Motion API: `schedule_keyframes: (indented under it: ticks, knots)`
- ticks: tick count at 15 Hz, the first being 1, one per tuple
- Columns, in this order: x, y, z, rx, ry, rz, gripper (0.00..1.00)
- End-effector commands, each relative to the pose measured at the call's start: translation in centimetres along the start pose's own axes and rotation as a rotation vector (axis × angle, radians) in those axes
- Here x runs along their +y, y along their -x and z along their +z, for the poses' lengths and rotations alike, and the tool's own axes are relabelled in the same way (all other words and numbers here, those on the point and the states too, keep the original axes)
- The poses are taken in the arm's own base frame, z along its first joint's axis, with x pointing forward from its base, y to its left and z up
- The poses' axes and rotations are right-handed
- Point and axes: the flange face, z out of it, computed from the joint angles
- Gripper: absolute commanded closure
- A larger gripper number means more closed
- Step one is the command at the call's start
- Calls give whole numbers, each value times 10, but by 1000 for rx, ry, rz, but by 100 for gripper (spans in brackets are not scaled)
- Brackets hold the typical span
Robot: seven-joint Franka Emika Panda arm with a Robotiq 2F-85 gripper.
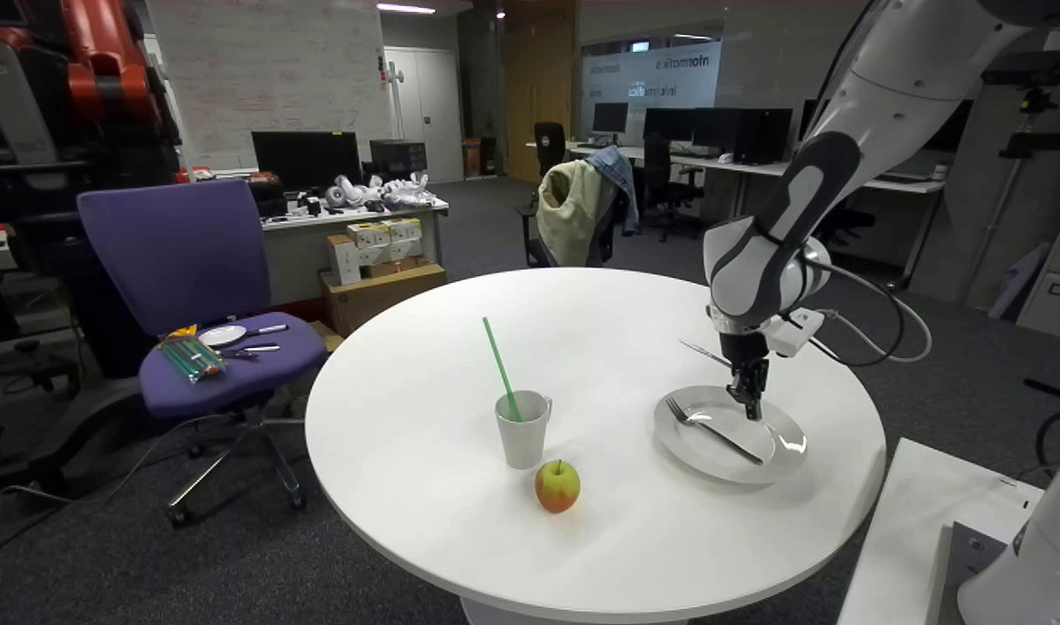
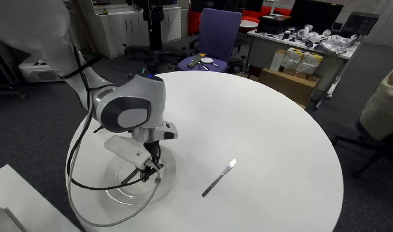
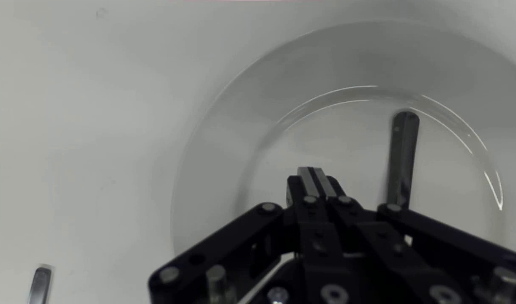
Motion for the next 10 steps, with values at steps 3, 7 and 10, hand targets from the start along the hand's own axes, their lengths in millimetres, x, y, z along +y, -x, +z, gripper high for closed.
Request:
schedule_keyframes:
  ticks: [3, 7, 10]
  knots:
    - [-9, -20, 8, -16, 20, 9, 100]
    - [-13, -25, 16, -24, 18, 7, 100]
    - [-11, -29, 19, -22, 20, 12, 100]
